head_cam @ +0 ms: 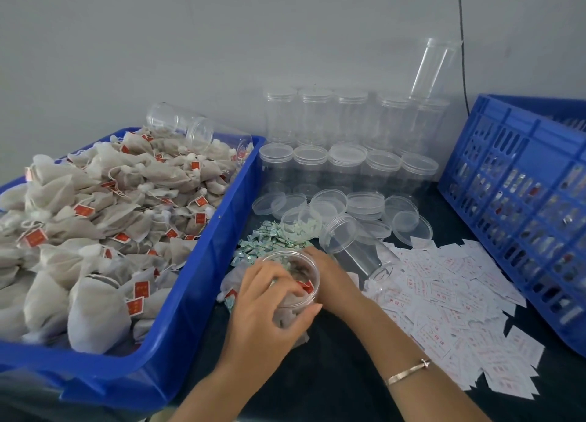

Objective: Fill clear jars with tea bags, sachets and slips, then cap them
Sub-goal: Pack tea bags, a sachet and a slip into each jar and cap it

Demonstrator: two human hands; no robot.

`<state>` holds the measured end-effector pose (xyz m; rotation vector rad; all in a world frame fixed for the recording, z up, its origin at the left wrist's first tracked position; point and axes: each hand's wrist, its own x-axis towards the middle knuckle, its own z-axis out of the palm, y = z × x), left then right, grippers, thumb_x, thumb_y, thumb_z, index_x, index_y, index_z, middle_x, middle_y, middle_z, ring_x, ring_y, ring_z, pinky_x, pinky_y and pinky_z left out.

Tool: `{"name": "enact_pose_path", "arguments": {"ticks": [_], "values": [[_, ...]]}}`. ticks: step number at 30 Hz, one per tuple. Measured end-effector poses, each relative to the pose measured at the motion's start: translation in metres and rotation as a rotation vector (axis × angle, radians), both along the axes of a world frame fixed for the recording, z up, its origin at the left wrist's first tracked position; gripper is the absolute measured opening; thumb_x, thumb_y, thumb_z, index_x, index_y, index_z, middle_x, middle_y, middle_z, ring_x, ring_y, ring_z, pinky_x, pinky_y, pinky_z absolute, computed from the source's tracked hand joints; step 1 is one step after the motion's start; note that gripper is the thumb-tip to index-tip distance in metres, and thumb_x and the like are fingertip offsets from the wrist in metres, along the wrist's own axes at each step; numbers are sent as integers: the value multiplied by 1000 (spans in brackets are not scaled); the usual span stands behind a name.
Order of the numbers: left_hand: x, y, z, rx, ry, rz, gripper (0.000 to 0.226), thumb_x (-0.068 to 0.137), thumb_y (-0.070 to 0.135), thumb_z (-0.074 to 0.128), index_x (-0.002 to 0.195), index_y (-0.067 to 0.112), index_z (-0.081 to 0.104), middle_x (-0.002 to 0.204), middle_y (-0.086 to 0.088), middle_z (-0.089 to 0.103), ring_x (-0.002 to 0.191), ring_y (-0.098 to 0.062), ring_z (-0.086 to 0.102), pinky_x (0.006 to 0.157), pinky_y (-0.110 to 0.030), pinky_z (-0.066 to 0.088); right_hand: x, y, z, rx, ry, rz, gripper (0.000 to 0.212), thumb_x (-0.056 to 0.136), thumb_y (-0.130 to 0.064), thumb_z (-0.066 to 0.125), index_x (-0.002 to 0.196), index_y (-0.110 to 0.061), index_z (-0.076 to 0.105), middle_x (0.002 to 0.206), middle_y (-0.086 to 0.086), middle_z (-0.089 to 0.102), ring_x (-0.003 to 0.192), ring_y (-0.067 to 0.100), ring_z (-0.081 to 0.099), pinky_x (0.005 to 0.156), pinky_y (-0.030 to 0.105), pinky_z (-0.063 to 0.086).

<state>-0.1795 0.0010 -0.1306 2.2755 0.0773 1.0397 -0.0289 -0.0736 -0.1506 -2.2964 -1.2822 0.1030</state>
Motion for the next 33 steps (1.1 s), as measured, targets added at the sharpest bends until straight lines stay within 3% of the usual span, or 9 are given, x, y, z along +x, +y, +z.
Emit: {"name": "enact_pose_path", "arguments": {"ticks": [3, 6, 9, 12, 15, 21, 24, 29, 33], "values": [[-1, -1, -2, -221, 23, -9, 72, 65, 35, 82, 127, 27, 47, 135, 6, 41, 129, -4, 38, 107, -12, 30, -1, -4, -3, 14, -65, -55, 17, 96, -15, 60, 112, -14, 66, 111, 3, 62, 103, 19, 58, 88, 37, 48], [-3, 1, -4, -531, 101, -52, 105, 57, 41, 90, 142, 33, 28, 140, 20, 37, 130, 6, 37, 100, -5, 34, -1, -9, -1, 79, -33, -117, 12, 96, -17, 60, 100, -12, 70, 97, 3, 71, 91, 22, 64, 81, 38, 51], [-2, 1, -6, -570, 175, -107, 100, 59, 39, 87, 136, 48, 24, 136, 25, 39, 124, 17, 36, 90, 4, 32, 4, -15, 4, 218, 43, -180, 14, 94, -12, 67, 106, -12, 74, 97, 3, 76, 89, 17, 68, 80, 31, 53], [0, 1, -8, -548, 194, -104, 95, 65, 28, 88, 138, 39, 29, 139, 22, 40, 128, 13, 34, 95, 3, 28, 10, -21, 11, 318, 140, -213, 14, 93, -9, 67, 106, -7, 72, 98, 2, 76, 92, 15, 71, 84, 31, 56], [0, -4, -9, -543, 199, -126, 92, 65, 29, 88, 135, 44, 30, 134, 33, 38, 126, 18, 33, 95, 4, 26, 18, -29, 20, 335, 260, -226, 7, 95, -9, 65, 101, -12, 69, 90, -8, 73, 87, 8, 71, 83, 28, 56], [3, -26, -11, -576, 219, -234, 94, 65, 27, 88, 137, 38, 30, 125, 43, 40, 126, 15, 36, 95, 2, 28, 24, -36, 30, 340, 284, -208, 9, 90, -10, 73, 95, -17, 75, 93, -6, 65, 84, -2, 59, 74, 6, 44], [6, -32, -11, -587, 212, -244, 92, 63, 33, 84, 137, 40, 30, 126, 39, 41, 126, 12, 38, 96, -1, 30, 23, -42, 32, 354, 300, -222, 14, 87, -13, 76, 97, -22, 75, 85, -7, 68, 77, 2, 61, 71, 5, 46], [10, -35, -12, -585, 201, -268, 90, 64, 31, 86, 136, 37, 32, 122, 38, 45, 122, 9, 44, 93, -2, 33, 20, -53, 38, 352, 326, -221, 18, 84, -11, 79, 78, -24, 69, 78, -9, 72, 75, -2, 66, 69, 8, 49], [12, -34, -13, -582, 198, -282, 92, 66, 26, 88, 139, 34, 31, 124, 36, 46, 124, 9, 43, 94, -1, 32, 14, -62, 50, 367, 336, -219, 11, 86, -19, 78, 81, -22, 68, 90, -11, 73, 83, -3, 68, 72, 6, 48]]}}
